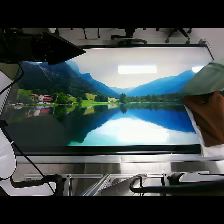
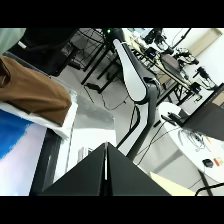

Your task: Fold the shirts.

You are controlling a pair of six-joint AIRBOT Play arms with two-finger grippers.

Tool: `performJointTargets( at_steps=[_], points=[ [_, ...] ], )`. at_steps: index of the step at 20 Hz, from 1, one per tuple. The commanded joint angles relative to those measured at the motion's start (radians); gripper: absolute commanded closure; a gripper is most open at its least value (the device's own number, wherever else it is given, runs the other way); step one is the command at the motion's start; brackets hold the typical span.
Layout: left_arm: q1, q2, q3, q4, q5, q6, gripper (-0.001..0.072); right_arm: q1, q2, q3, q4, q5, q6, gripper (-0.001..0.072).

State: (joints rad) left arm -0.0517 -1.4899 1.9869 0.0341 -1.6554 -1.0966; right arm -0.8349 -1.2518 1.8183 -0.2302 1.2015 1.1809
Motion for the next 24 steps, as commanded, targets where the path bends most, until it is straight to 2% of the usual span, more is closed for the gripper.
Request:
performJointTargets(
  at_steps=[1,4,6,9,11,13,14,16,17,20,24],
  points=[
    [0.001,0.000,0.000,0.000,0.002,0.041,0.0696,0.028,-0.095,0.108,0.159,-0.179,-0.143,0.0687],
    [0.001,-0.003,0.000,0.000,0.029,0.047,0.0696,0.025,-0.176,0.245,0.077,-0.089,-0.149,0.0687],
    [0.000,-0.012,0.000,-0.002,0.046,0.053,0.0695,0.024,-0.177,0.243,-0.097,-0.017,-0.095,0.0688],
    [0.000,-0.039,0.000,-0.002,0.029,0.051,0.0695,0.024,-0.177,0.243,-0.313,0.199,-0.007,0.0688],
    [0.000,-0.056,0.000,-0.003,0.012,0.051,0.0696,0.023,-0.173,0.243,-0.348,0.347,0.098,0.0689],
    [0.000,-0.074,0.000,-0.003,0.002,0.048,0.0696,0.006,-0.154,0.243,-0.391,0.452,0.252,0.0688],
    [0.000,-0.079,0.000,-0.001,-0.002,0.049,0.0695,-0.007,-0.140,0.243,-0.441,0.504,0.335,0.0688],
    [0.000,-0.090,0.000,-0.004,-0.014,0.049,0.0696,-0.032,-0.113,0.243,-0.550,0.609,0.438,0.0689],
    [0.000,-0.096,0.000,-0.004,-0.026,0.048,0.0695,-0.049,-0.097,0.240,-0.611,0.642,0.489,0.0688],
    [0.000,-0.110,0.000,-0.004,-0.040,0.048,0.0695,-0.117,-0.023,0.229,-0.639,0.639,0.616,0.0688],
    [0.000,-0.126,0.000,-0.010,-0.037,0.048,0.0695,-0.197,0.054,0.224,-0.640,0.640,0.653,0.0688]
  ],
)
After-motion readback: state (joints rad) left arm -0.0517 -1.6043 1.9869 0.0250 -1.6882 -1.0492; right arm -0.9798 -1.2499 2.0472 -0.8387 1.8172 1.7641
